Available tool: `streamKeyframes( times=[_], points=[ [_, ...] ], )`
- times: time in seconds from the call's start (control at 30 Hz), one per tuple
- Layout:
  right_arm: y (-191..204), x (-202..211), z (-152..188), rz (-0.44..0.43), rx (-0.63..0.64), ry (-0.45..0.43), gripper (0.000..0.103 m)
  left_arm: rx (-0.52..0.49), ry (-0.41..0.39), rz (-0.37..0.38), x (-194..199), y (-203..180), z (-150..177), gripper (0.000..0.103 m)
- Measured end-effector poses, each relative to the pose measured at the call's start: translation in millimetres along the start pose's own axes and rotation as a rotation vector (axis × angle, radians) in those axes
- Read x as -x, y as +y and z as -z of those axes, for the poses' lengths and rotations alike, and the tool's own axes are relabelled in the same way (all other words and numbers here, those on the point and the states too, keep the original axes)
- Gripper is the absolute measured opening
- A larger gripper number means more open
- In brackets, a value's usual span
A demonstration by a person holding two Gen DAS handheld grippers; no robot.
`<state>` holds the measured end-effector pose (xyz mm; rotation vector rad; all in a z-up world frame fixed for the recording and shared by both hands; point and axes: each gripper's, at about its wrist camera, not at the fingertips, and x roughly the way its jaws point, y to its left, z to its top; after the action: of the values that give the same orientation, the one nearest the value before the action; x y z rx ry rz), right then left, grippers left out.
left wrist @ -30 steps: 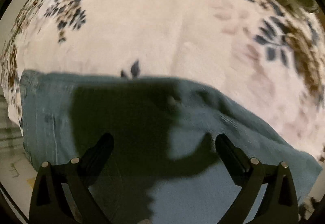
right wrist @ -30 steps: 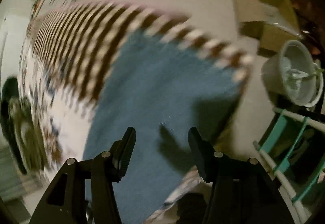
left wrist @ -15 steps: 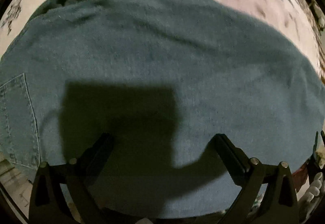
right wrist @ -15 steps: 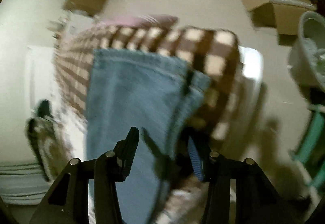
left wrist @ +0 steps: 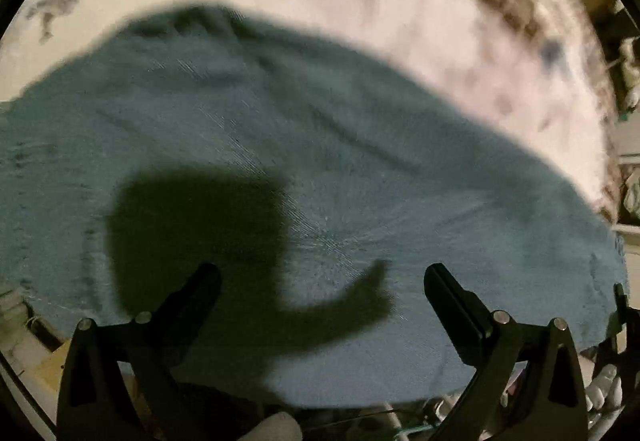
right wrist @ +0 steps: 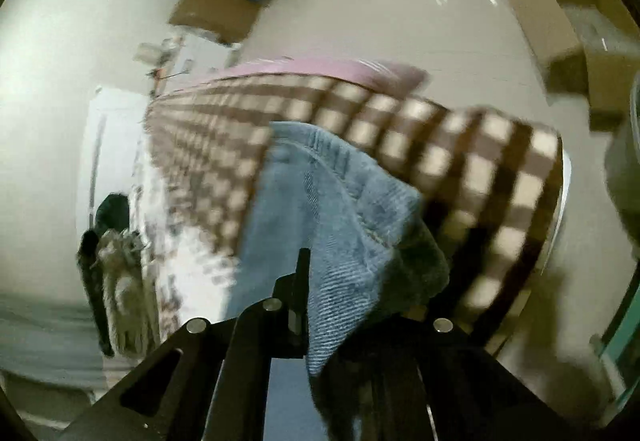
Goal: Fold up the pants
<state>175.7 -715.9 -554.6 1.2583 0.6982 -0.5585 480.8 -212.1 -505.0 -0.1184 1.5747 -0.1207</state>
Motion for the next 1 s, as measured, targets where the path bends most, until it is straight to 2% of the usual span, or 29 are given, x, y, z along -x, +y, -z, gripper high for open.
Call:
streamKeyframes(
  times=[0.2, 0.3, 0.33, 0.4, 0.43, 0.5, 0.7, 0.8, 0.97, 1.0],
  points=[
    [103, 44, 43, -0.073, 0.237, -0.004, 0.008, 0.034, -0.105, 0.053, 67, 34, -19, 0.103],
    [155, 52, 81, -0.096, 0.373, 0.013, 0.008, 0.066, -0.128, 0.058, 81, 63, 32, 0.103],
    [171, 52, 96, -0.105, 0.412, 0.023, 0.008, 0.08, -0.137, 0.055, 73, 79, 72, 0.103],
    [197, 47, 136, -0.115, 0.502, 0.054, 0.008, 0.11, -0.149, 0.033, 81, 99, 87, 0.103],
    [207, 42, 153, -0.114, 0.539, 0.071, 0.008, 0.122, -0.148, 0.024, 81, 108, 123, 0.103],
    [227, 27, 196, -0.107, 0.623, 0.116, 0.008, 0.164, -0.13, 0.006, 75, 139, 135, 0.103],
    [244, -41, 349, -0.042, 0.888, 0.278, 0.008, 0.252, -0.119, -0.083, 57, 212, 154, 0.103],
    [235, -78, 414, 0.038, 1.035, 0.325, 0.008, 0.31, -0.11, -0.105, 49, 248, 163, 0.103],
    [212, -113, 475, 0.178, 1.223, 0.312, 0.008, 0.391, -0.097, -0.104, 40, 285, 178, 0.103],
    [210, -118, 484, 0.213, 1.259, 0.313, 0.012, 0.407, -0.095, -0.099, 36, 287, 180, 0.103]
  ],
)
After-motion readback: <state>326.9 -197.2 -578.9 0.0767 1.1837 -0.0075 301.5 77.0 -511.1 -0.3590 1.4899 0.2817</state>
